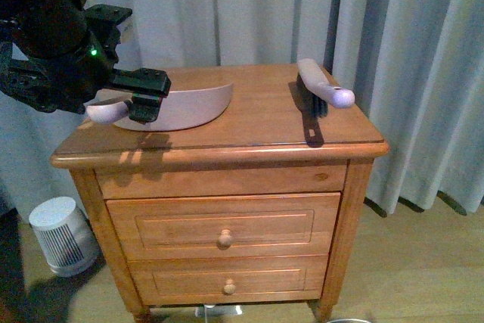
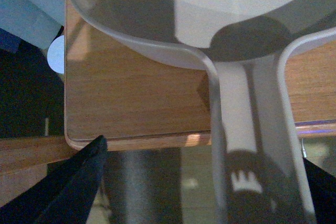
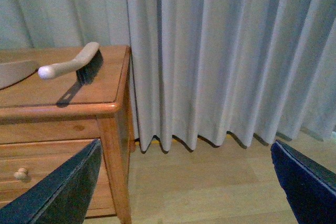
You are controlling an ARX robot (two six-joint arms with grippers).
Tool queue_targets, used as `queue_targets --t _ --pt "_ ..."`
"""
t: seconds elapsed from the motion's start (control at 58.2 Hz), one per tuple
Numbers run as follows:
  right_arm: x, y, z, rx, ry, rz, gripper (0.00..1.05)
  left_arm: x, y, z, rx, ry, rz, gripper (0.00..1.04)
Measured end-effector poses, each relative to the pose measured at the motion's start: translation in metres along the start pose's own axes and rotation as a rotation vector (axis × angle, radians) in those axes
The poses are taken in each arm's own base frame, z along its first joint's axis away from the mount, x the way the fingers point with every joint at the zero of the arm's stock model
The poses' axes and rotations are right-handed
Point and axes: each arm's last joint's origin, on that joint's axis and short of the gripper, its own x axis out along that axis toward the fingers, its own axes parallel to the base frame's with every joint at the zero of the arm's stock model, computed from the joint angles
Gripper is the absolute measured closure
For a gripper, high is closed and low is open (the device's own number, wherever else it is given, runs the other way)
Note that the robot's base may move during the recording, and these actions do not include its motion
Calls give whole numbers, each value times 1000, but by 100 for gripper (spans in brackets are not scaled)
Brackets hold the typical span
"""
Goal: Clean up trash
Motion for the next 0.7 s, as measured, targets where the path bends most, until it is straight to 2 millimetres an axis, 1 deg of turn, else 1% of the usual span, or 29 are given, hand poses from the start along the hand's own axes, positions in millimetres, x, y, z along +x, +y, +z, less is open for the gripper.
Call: queue_targets --t 0.017,0.086,0.103,0.155,0.172,0.309,0.361,0.619,0.705 --pt "0 0 0 0 0 0 7 0 -1 0 1 -1 -1 20" --pt "0 0 0 0 0 0 7 0 -2 0 5 -2 -1 35" --pt "0 0 0 0 0 0 7 0 -2 0 5 -2 -1 36" --pt "0 0 0 0 0 0 7 0 -2 0 9 -2 3 47" --pt "0 0 0 0 0 0 7 0 -2 0 11 -2 3 49" --pt "0 0 0 0 0 0 7 -1 -3 0 20 -3 0 73" --pt "0 0 0 0 0 0 7 -1 -3 0 20 -4 2 76" --pt "0 0 0 0 0 0 7 0 -2 1 18 -26 1 76" --pt "0 0 0 0 0 0 7 -4 -2 1 11 -55 -7 76"
